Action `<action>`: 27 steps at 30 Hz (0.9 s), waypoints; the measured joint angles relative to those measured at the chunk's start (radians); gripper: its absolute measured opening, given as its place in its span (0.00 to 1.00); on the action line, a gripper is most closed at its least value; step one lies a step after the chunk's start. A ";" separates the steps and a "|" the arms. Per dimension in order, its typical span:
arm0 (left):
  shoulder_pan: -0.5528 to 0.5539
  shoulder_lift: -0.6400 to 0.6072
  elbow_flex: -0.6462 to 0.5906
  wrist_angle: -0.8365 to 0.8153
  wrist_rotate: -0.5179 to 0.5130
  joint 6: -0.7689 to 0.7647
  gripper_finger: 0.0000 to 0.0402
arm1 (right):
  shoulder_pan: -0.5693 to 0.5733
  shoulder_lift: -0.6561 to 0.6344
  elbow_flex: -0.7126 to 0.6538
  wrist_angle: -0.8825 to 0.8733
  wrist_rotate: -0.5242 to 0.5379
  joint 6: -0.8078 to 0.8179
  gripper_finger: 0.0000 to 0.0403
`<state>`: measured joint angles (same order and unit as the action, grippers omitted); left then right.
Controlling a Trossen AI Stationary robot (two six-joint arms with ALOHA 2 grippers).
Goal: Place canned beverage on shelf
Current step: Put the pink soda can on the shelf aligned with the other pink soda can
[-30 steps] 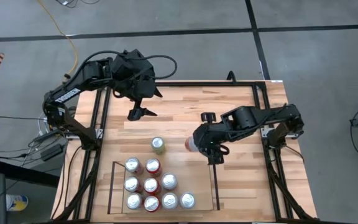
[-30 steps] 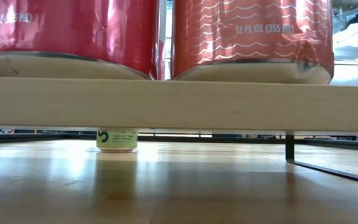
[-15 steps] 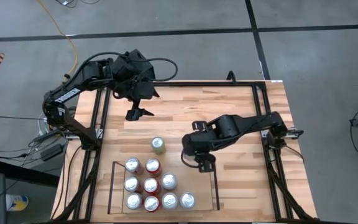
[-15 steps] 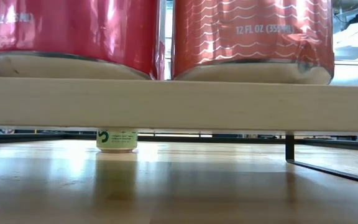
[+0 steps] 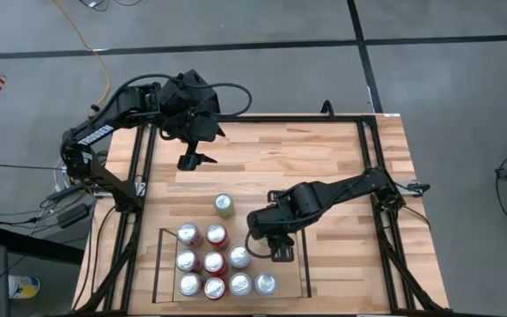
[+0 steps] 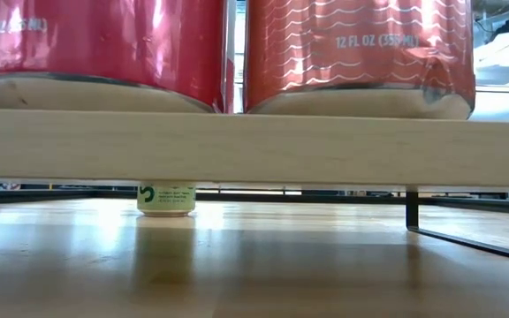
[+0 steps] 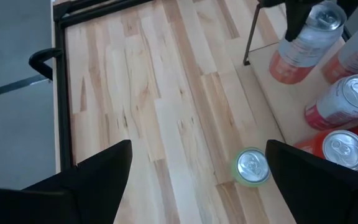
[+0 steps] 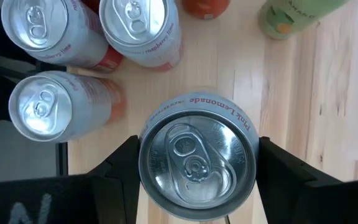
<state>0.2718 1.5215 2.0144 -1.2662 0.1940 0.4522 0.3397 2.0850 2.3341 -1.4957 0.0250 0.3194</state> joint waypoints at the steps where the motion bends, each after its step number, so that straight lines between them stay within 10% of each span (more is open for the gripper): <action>1: 0.000 0.000 0.000 0.000 0.000 0.000 0.88 | 0.000 -0.002 0.000 0.004 0.000 0.005 0.56; 27: 0.000 0.000 0.000 0.000 0.000 -0.004 0.88 | 0.019 0.079 0.000 0.042 -0.064 0.031 0.56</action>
<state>0.2718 1.5219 2.0144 -1.2659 0.1936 0.4484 0.3584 2.1638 2.3344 -1.4539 -0.0391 0.3508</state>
